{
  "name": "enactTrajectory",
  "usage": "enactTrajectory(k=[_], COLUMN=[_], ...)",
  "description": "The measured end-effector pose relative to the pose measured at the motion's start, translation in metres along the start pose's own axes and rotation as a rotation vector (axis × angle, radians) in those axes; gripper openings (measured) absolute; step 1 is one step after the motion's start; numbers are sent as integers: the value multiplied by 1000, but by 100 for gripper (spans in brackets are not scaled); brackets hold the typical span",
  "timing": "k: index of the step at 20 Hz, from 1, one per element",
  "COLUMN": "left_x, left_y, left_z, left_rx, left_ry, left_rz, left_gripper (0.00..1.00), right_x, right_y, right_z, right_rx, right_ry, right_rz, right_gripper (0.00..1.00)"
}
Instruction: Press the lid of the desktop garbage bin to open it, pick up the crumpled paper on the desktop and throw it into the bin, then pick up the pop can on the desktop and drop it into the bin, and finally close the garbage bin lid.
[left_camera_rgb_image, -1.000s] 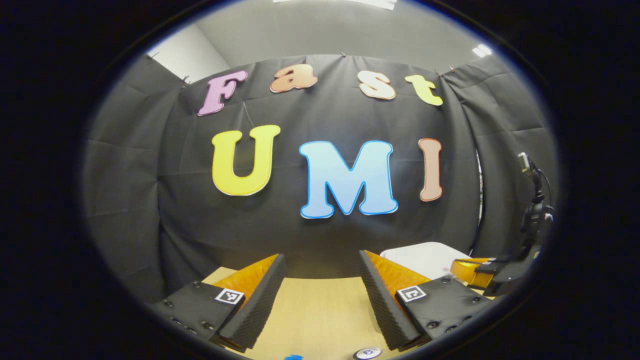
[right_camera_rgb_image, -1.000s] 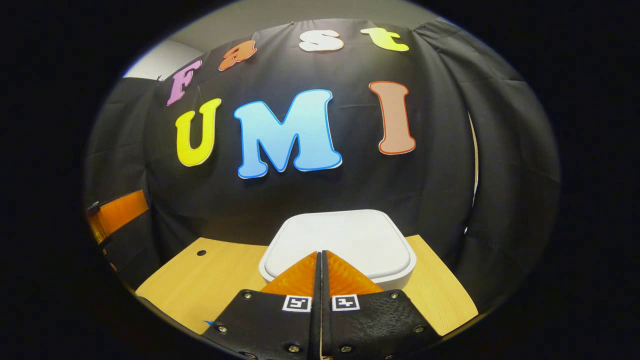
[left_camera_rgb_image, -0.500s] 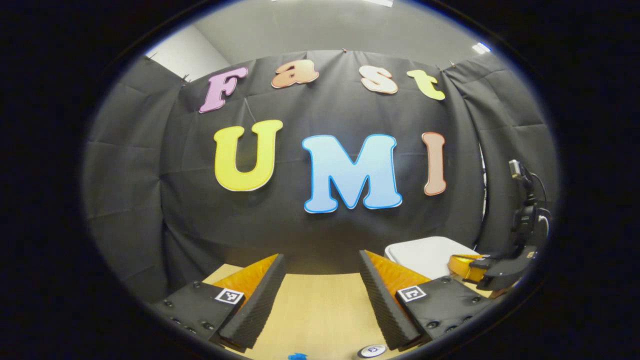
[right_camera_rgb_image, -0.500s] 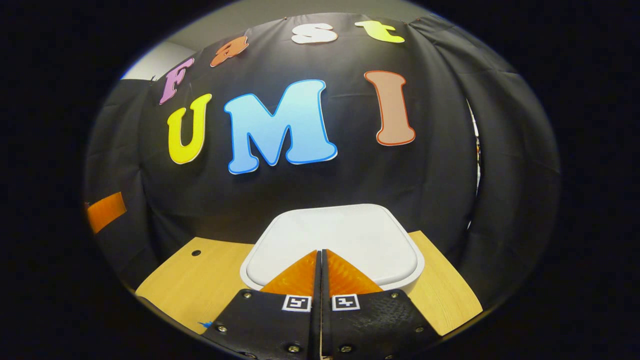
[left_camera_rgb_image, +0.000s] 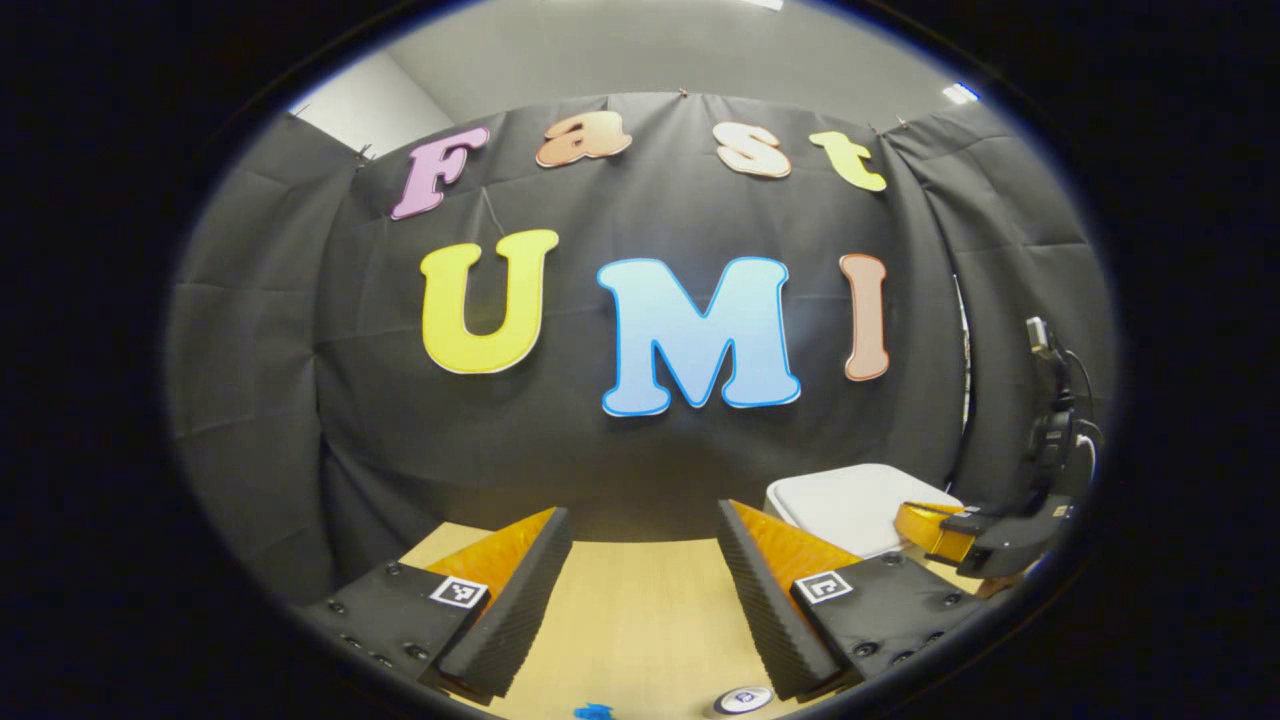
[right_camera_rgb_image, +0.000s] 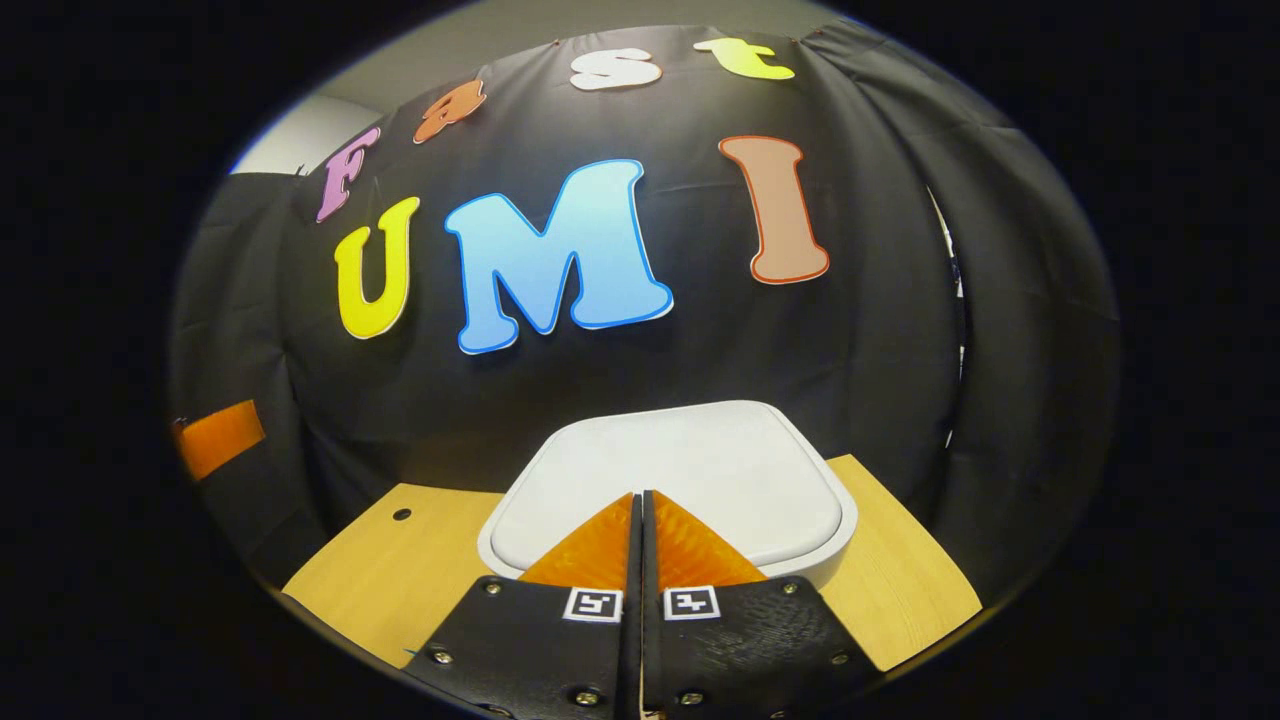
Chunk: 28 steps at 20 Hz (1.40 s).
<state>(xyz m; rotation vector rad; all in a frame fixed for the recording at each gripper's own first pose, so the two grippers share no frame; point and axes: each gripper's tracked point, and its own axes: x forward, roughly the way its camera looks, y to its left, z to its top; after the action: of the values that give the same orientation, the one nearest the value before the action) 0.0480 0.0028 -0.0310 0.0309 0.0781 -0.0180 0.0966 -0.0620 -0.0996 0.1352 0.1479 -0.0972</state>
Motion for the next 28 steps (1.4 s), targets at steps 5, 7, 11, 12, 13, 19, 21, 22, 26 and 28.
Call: enactTrajectory(k=[5,7,11,12,13,19,21,22,26,28], left_x=[0,-1,-3,-3,-3,-6,-8,-8,-15,-19], left_y=[1,1,2,3,4,2,0,0,-2,-1], left_z=[0,2,7,9,9,9,9,10,13,14], left_rx=[6,9,22,27,30,24,24,25,29,29], left_ry=[-2,-8,-22,-26,-29,-32,-31,-32,-40,-40], left_rz=[0,2,9,11,13,11,8,6,2,5], left_gripper=[96,96,96,96,96,96,96,96,96,96], right_x=[1,0,-5,-7,-10,-33,-39,-41,-50,-55], right_y=[-1,0,1,2,3,22,26,27,29,28], right_z=[1,3,7,10,9,34,44,46,52,56], right_rx=[5,15,35,22,2,-66,-74,-78,-81,-73], right_ry=[-8,-17,-39,-49,-35,-101,-128,-134,-147,-157], right_rz=[0,4,-15,-26,-28,2,7,8,6,-1], right_gripper=[1,1,1,1,1,1,1,1,1,1])
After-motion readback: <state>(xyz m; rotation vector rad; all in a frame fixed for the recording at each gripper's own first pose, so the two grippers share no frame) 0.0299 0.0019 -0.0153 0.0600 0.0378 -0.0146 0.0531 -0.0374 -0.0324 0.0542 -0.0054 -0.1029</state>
